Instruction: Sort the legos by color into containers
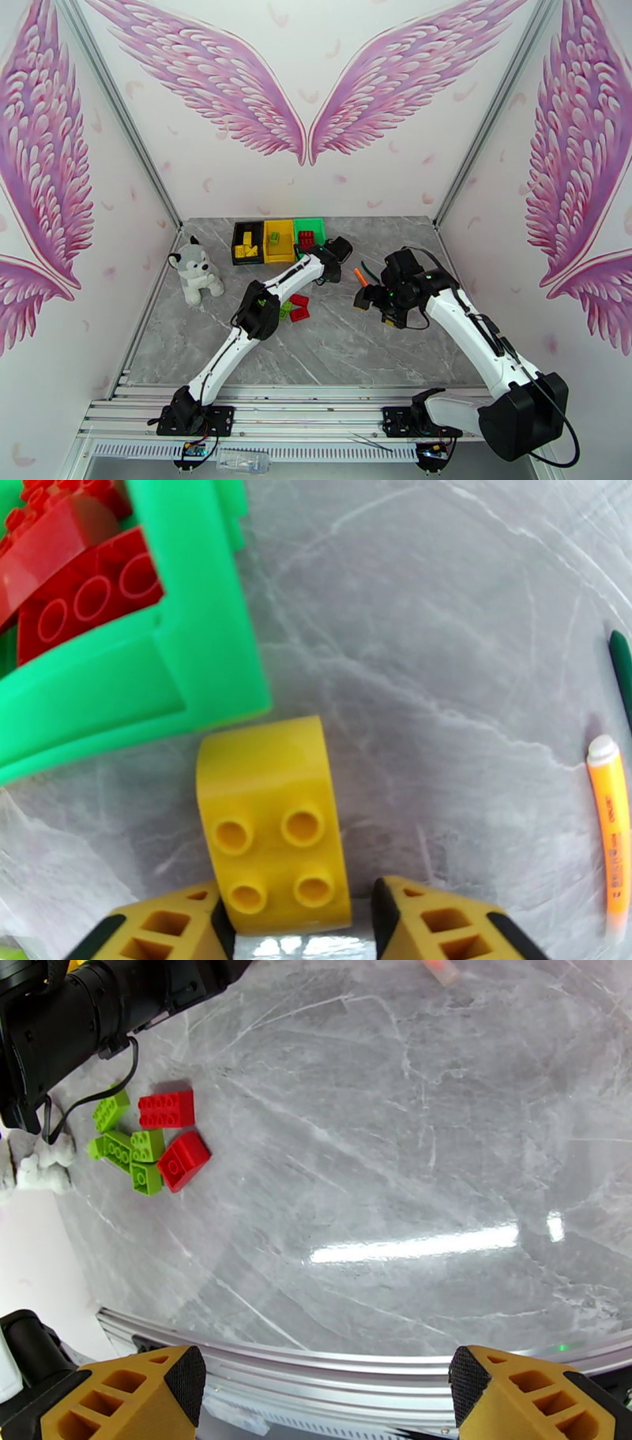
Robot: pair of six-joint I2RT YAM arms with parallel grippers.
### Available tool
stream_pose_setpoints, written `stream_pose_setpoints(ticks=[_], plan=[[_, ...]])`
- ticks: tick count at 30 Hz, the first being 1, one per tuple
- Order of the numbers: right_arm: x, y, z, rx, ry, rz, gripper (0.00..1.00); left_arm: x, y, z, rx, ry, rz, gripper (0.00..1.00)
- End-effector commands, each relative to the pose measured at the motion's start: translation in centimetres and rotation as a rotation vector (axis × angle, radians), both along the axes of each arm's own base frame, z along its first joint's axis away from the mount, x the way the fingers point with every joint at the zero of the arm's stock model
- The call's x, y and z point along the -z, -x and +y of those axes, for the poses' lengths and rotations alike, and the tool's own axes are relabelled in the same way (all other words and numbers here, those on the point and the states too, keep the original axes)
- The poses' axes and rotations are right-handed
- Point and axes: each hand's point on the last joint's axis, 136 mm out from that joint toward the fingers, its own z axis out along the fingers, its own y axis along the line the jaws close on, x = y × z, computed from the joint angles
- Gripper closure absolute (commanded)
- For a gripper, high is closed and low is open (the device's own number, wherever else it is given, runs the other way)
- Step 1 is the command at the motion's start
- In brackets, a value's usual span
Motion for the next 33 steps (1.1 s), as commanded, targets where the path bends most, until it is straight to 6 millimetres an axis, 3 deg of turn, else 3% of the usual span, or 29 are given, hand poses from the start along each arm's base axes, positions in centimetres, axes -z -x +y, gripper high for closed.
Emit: stream_pose_setpoints(ticks=[1,6,12,15,20,23,27,33], plan=[[-0.4,0.7,0.0,-0.006,-0.008,0.0,0.13,0.8,-0.7,0.3,-0.016,-0.001,-0.002,0.57],[-0.2,0.5,0.1,0.0,-0.014,-0.005,0.13,-0.4,-0.3,-0.9,0.036,0.039,-0.001,0.65],[-0.5,-0.9,0.5,0.004,-0.025,-0.034,0.13,-3.8,1.8,-3.1,0.138,0.089,-0.014,0.71],[-0.5,-1.9,0.9,0.003,-0.033,-0.05,0.13,-6.4,2.7,-3.8,0.161,0.152,-0.049,0.72],[-0.6,-3.9,1.9,-0.005,-0.062,-0.074,0.15,-11.0,4.0,-2.7,0.152,0.246,-0.088,0.74],[-0.9,-5.2,2.8,-0.018,-0.089,-0.098,0.15,-13.7,4.3,-0.9,0.126,0.283,-0.114,0.74],[-1.1,-7.0,4.4,-0.044,-0.117,-0.117,0.16,-16.6,4.0,3.5,0.055,0.303,-0.148,0.74],[-0.4,-9.4,8.5,-0.12,-0.141,-0.11,0.17,-19.1,2.2,13.2,-0.108,0.279,-0.185,0.74]])
